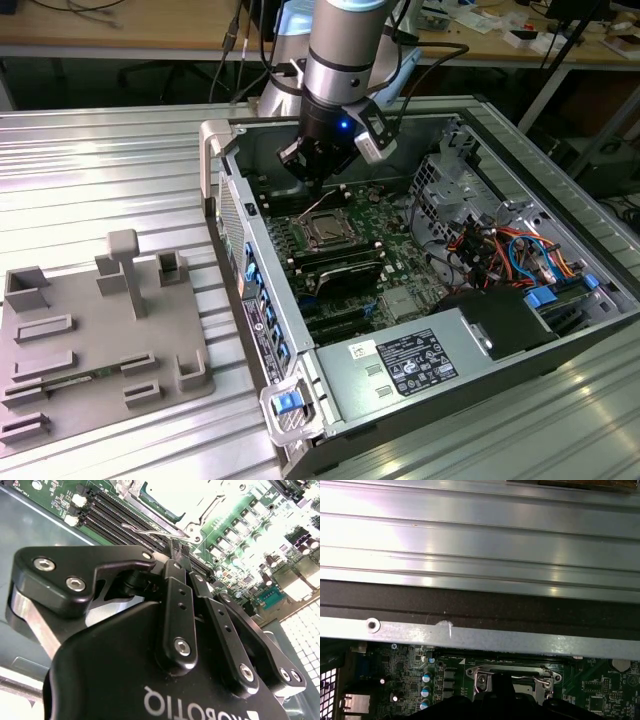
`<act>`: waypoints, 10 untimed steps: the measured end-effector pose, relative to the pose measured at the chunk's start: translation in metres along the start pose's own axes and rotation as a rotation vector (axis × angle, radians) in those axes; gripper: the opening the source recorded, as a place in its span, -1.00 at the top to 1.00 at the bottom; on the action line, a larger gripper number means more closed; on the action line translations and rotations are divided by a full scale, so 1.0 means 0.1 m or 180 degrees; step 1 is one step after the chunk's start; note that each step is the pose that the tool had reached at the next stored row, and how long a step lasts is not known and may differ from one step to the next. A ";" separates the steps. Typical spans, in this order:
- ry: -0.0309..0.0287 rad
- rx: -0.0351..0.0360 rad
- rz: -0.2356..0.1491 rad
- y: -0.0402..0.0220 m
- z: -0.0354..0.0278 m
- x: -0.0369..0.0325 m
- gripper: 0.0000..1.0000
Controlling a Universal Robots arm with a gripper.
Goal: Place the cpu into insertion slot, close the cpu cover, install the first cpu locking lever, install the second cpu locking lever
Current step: 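Install the first cpu locking lever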
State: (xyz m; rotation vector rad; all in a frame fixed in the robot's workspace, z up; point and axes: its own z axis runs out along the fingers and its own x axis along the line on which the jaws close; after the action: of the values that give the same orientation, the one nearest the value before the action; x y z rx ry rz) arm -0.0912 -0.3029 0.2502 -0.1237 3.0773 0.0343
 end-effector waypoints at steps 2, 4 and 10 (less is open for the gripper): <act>0.0000 0.0000 0.0000 0.000 0.002 -0.001 0.78; -0.0001 0.0000 0.0000 0.000 0.007 -0.004 0.78; 0.0000 0.0000 0.0000 -0.002 0.059 -0.011 0.78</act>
State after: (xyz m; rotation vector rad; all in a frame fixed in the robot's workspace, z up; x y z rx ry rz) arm -0.0897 -0.3029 0.2444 -0.1236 3.0772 0.0344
